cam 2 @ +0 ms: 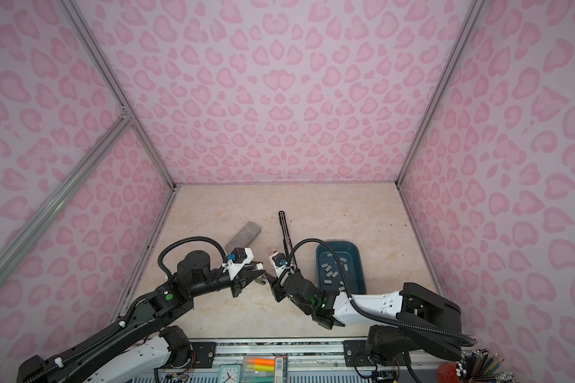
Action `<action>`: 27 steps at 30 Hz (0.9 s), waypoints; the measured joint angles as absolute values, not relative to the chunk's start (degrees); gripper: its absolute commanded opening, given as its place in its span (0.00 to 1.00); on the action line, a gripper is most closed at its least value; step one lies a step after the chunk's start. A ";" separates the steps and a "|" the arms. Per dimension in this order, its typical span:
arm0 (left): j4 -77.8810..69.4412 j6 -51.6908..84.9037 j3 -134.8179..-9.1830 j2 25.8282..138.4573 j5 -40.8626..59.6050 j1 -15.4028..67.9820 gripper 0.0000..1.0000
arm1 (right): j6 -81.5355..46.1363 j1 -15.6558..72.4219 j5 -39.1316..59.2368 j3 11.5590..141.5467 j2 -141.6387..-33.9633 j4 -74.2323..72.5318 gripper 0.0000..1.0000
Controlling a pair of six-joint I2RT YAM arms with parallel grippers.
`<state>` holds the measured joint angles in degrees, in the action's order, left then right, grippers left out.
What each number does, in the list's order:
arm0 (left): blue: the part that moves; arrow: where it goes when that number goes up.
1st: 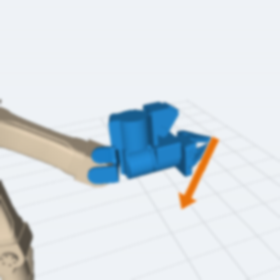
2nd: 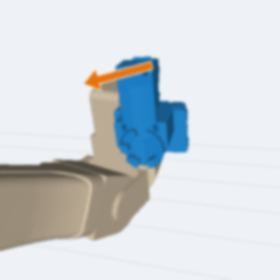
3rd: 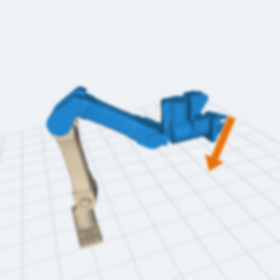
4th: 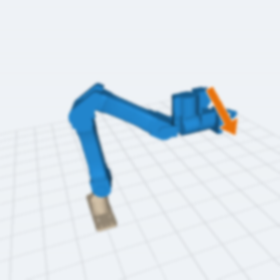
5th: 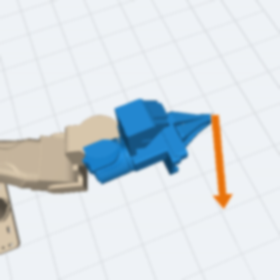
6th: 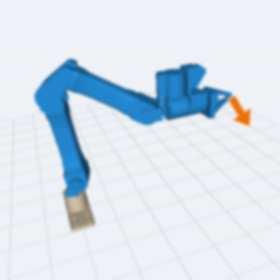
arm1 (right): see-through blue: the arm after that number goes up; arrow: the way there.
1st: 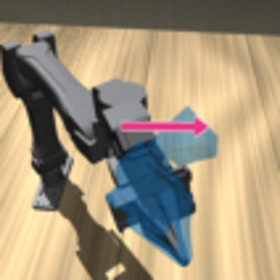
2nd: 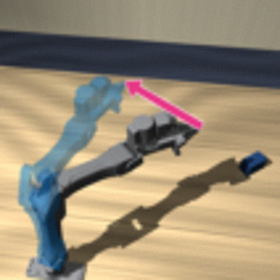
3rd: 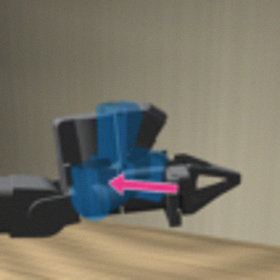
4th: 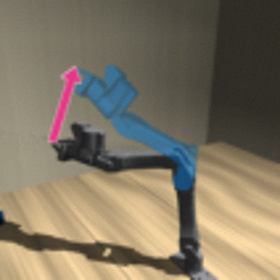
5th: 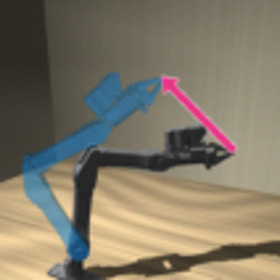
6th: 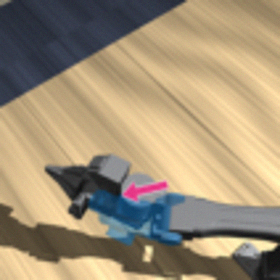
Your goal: Load the staples into the stapler
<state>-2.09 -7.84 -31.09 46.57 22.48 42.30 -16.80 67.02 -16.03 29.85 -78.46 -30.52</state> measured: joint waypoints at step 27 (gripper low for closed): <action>3.09 -13.87 -33.01 47.27 26.55 42.22 0.04 | -6.61 62.30 -12.21 20.43 -59.59 -30.30 0.74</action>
<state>3.09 -13.87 -33.01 47.27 26.55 42.22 -6.61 62.30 -12.21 20.43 -59.59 -30.30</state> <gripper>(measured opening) 0.234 0.710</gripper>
